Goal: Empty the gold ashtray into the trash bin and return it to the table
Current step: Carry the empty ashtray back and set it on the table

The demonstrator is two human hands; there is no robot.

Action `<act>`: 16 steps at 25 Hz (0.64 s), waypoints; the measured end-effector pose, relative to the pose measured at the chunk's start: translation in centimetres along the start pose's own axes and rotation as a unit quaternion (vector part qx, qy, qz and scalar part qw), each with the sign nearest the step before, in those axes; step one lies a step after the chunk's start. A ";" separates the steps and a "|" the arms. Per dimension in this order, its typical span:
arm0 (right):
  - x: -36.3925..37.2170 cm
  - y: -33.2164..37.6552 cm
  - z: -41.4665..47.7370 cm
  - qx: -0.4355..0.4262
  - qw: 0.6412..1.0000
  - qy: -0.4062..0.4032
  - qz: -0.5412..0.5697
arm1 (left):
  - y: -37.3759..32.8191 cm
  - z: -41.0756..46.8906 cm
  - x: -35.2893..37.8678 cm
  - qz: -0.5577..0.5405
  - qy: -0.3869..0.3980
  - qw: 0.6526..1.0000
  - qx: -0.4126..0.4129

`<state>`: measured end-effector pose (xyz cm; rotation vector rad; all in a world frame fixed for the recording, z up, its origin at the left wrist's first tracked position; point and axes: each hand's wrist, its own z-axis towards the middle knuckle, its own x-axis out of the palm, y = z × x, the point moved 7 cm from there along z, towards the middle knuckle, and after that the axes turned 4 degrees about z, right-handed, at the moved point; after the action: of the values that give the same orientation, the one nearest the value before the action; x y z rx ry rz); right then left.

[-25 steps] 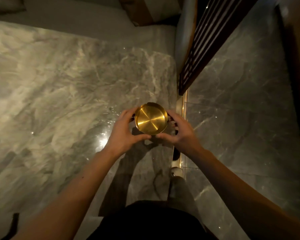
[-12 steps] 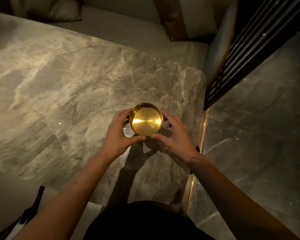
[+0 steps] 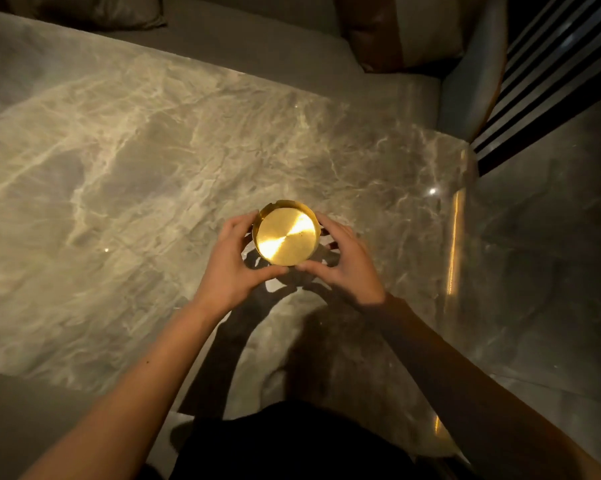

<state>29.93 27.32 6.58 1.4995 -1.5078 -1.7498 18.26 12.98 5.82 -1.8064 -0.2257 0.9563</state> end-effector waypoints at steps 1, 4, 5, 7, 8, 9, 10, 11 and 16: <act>1.8 0.7 0.5 0.000 1.000 -0.001 -0.007 | 1.2 0.0 -1.7 -0.003 0.005 1.000 0.000; 5.9 3.0 1.5 -0.001 1.000 -0.018 -0.015 | 3.7 0.0 -6.1 -0.008 0.013 1.000 0.003; 6.9 3.7 2.0 -0.002 1.000 -0.022 -0.012 | 4.3 -0.1 -7.3 -0.008 0.013 1.000 0.003; 8.6 4.8 2.6 -0.003 1.000 -0.012 -0.004 | 5.2 -0.6 -9.2 -0.008 -0.001 1.000 -0.002; 9.3 5.2 3.0 -0.003 1.000 -0.002 -0.005 | 5.6 -0.8 -10.0 -0.007 -0.010 1.000 -0.007; 9.8 5.4 3.4 -0.004 1.000 0.009 -0.002 | 5.9 -1.0 -10.6 -0.005 -0.020 1.000 -0.014; 10.6 5.7 3.9 -0.006 1.000 0.023 0.007 | 6.1 -1.3 -11.4 -0.004 -0.036 0.999 -0.018; 11.4 6.0 4.4 -0.008 0.999 0.037 0.022 | 6.4 -1.7 -12.2 -0.006 -0.053 0.998 -0.022; 16.7 8.5 6.5 -0.057 0.993 0.099 0.021 | 9.7 -4.1 -16.5 0.001 -0.117 0.991 -0.065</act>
<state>15.55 13.77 5.36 1.5221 -1.3095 -1.5828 7.52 -3.35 6.47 -1.8092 -0.4420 1.1779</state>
